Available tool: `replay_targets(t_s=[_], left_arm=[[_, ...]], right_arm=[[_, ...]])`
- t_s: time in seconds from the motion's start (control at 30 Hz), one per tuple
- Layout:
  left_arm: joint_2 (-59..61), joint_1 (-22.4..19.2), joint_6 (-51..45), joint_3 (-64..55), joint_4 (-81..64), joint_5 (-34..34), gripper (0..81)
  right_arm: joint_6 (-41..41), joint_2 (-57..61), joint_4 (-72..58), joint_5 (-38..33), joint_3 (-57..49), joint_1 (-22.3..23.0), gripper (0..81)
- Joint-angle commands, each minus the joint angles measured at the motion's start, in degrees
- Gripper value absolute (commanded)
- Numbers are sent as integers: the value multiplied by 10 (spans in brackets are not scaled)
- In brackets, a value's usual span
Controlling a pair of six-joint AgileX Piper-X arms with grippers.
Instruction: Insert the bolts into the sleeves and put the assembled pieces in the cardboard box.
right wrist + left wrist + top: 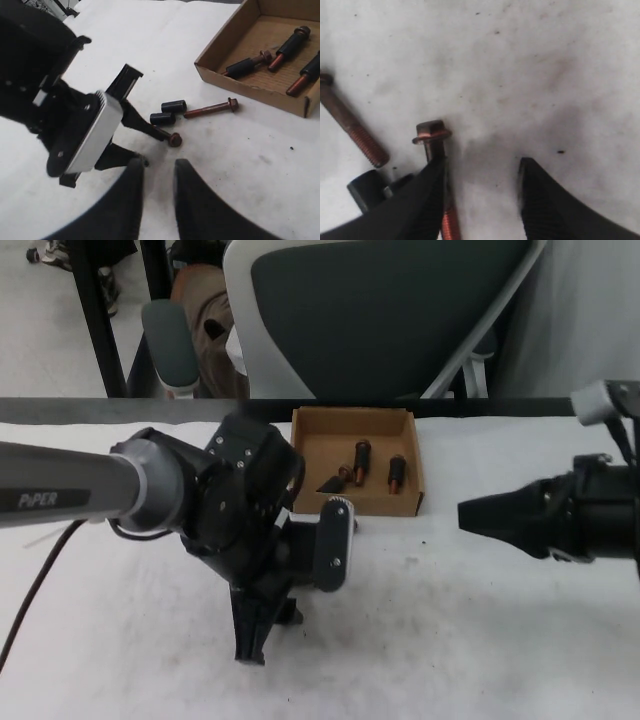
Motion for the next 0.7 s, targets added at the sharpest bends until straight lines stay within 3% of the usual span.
replay_targets(t_s=[0.0, 0.67], left_arm=[[22, 20, 9, -14, -8, -20, 426], [49, 25, -7, -60, -24, 1, 426]], right_arm=[[-7, -34, -4, -4, 20, -1, 210], [-15, -46, -16, -4, 25, -1, 210]])
